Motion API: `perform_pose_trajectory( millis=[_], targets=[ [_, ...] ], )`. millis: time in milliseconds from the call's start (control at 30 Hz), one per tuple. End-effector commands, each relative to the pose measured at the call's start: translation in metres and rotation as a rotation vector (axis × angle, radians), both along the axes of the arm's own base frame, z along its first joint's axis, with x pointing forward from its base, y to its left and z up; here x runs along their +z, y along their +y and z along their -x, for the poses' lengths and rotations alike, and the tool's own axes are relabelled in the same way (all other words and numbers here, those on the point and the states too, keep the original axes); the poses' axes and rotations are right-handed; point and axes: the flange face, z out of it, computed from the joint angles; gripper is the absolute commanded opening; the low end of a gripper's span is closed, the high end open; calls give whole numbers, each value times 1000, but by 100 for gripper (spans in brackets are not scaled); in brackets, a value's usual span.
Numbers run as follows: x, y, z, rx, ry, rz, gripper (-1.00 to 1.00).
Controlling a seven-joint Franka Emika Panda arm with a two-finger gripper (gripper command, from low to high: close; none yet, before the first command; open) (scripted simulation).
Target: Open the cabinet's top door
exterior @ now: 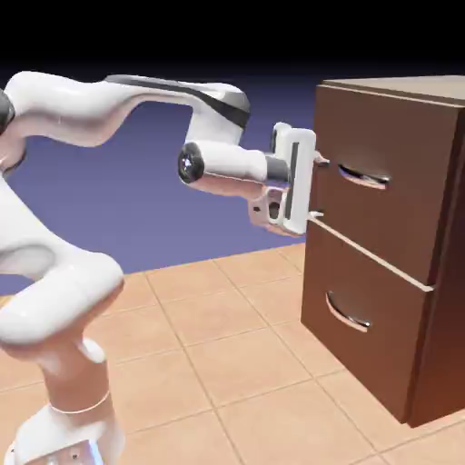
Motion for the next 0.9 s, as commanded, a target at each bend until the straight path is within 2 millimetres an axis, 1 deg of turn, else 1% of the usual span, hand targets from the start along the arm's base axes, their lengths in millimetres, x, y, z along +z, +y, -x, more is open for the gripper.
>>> perform_pose_trajectory(
  millis=[0,367,433,600,633,667,867],
  targets=[
    [-1,2,-2,-7,-17,-21,0],
    [-16,20,-30,-90,-220,-237,0],
    [-16,20,-30,-91,-221,-239,0],
    [-16,20,-80,-91,-221,-239,0],
    [-16,20,-80,-91,-221,-239,-100],
    [-16,20,-80,-91,-221,-239,-100],
    [-16,20,-16,-91,-221,-239,-100]
  ],
)
